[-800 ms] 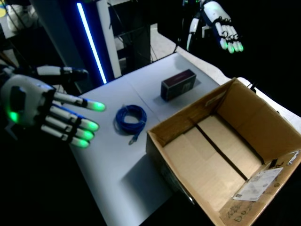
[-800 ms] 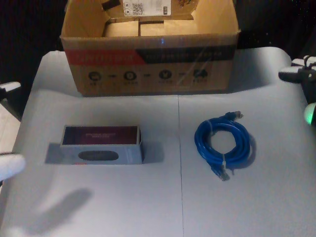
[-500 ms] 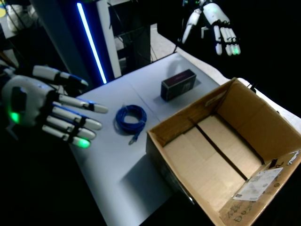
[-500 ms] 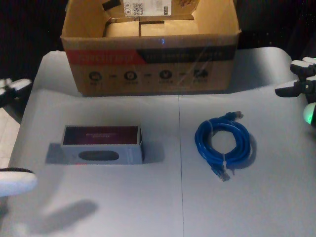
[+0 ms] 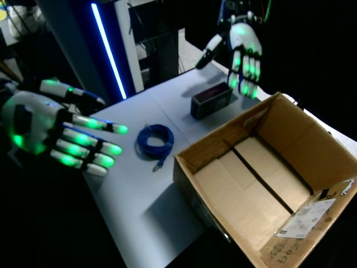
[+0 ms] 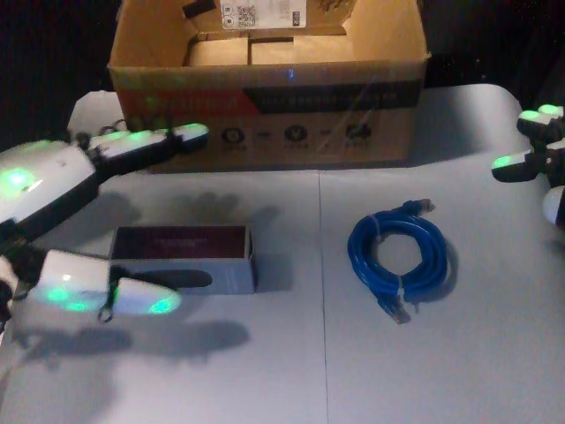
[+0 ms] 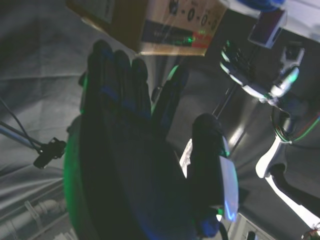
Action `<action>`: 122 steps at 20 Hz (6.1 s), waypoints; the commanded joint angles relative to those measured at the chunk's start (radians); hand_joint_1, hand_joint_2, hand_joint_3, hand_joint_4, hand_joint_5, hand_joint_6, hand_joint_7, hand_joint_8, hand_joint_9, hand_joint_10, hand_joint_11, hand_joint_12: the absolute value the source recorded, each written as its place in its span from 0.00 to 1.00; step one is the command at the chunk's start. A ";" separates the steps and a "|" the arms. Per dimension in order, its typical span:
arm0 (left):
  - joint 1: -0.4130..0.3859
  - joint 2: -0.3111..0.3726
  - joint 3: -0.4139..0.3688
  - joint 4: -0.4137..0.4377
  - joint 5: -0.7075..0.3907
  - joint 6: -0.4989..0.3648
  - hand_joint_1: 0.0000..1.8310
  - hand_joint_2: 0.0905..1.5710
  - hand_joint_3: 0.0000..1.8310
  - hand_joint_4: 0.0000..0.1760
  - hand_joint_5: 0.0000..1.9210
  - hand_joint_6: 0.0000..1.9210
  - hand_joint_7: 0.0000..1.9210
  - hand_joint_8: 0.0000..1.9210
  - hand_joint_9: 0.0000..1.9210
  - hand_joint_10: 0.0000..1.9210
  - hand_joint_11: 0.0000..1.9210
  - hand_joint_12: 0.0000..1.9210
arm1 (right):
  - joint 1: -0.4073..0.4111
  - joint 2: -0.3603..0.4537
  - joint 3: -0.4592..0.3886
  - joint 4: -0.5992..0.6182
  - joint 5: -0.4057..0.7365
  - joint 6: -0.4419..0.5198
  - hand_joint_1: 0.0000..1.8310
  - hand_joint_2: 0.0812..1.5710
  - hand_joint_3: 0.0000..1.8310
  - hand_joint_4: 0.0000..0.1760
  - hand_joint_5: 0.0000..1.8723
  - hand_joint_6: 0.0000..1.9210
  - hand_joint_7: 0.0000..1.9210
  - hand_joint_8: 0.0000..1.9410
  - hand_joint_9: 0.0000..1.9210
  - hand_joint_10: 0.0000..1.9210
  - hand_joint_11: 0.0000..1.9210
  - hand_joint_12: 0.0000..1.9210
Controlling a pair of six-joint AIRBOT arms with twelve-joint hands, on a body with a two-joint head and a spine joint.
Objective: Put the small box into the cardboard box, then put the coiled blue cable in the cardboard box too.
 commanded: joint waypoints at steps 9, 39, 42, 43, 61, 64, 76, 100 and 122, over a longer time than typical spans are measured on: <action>-0.071 -0.054 0.046 0.036 -0.011 -0.020 0.68 0.71 0.00 0.00 0.54 0.37 0.45 0.72 0.44 0.64 0.39 0.80 | 0.003 0.001 0.004 0.006 0.120 0.016 0.15 0.87 0.00 0.52 0.21 0.00 0.12 0.00 0.08 0.00 0.04 0.02; -0.668 -0.269 0.444 0.069 0.200 -0.036 0.68 0.66 0.00 0.01 0.61 0.35 0.52 0.50 0.52 0.30 0.36 0.72 | -0.001 -0.063 0.087 -0.015 0.120 0.119 0.17 0.89 0.00 0.68 0.21 0.00 0.12 0.00 0.07 0.00 0.05 0.03; -0.673 -0.342 0.511 0.062 0.239 -0.062 0.68 0.67 0.00 0.00 0.60 0.39 0.49 0.53 0.44 0.34 0.27 0.77 | 0.002 -0.065 0.096 -0.023 0.120 0.119 0.19 0.88 0.00 0.70 0.22 0.00 0.14 0.01 0.10 0.01 0.07 0.04; -0.669 -0.357 0.526 0.058 0.250 -0.067 0.67 0.67 0.00 0.16 0.57 0.42 0.51 0.51 0.48 0.34 0.31 0.74 | 0.004 -0.066 0.099 -0.024 0.120 0.119 0.17 0.88 0.00 0.73 0.22 0.00 0.15 0.00 0.11 0.01 0.06 0.05; -0.617 -0.033 0.296 0.219 0.193 -0.075 0.32 0.53 0.00 1.00 0.06 0.00 0.07 0.00 0.08 0.00 0.00 0.20 | 0.004 -0.057 0.088 -0.024 0.120 0.132 0.32 0.85 0.00 0.56 0.22 0.00 0.13 0.00 0.08 0.00 0.00 0.16; -0.451 0.096 0.171 0.173 0.065 -0.075 0.40 0.51 0.00 1.00 0.07 0.00 0.06 0.00 0.04 0.00 0.00 0.01 | 0.004 -0.044 0.083 -0.025 0.121 0.132 0.30 0.81 0.00 0.81 0.19 0.00 0.13 0.00 0.09 0.00 0.00 0.19; 0.262 0.174 -0.125 -0.202 -0.450 -0.057 0.43 0.41 0.00 1.00 0.03 0.00 0.00 0.00 0.00 0.00 0.00 0.00 | 0.158 -0.059 0.083 -0.226 0.104 0.134 0.46 0.53 0.00 1.00 0.09 0.00 0.03 0.00 0.01 0.00 0.00 0.00; 0.431 0.155 -0.180 -0.326 -0.646 -0.080 0.43 0.44 0.00 1.00 0.02 0.00 0.00 0.00 0.00 0.00 0.00 0.00 | 0.524 -0.263 0.262 -0.742 -0.560 0.162 0.51 0.51 0.00 1.00 0.09 0.00 0.02 0.00 0.02 0.00 0.00 0.10; 0.433 0.140 -0.172 -0.319 -0.650 -0.102 0.42 0.50 0.01 1.00 0.02 0.00 0.00 0.00 0.00 0.00 0.00 0.00 | 0.498 -0.382 0.376 -0.870 -0.681 0.335 0.48 0.58 0.00 1.00 0.15 0.00 0.10 0.00 0.11 0.00 0.00 0.40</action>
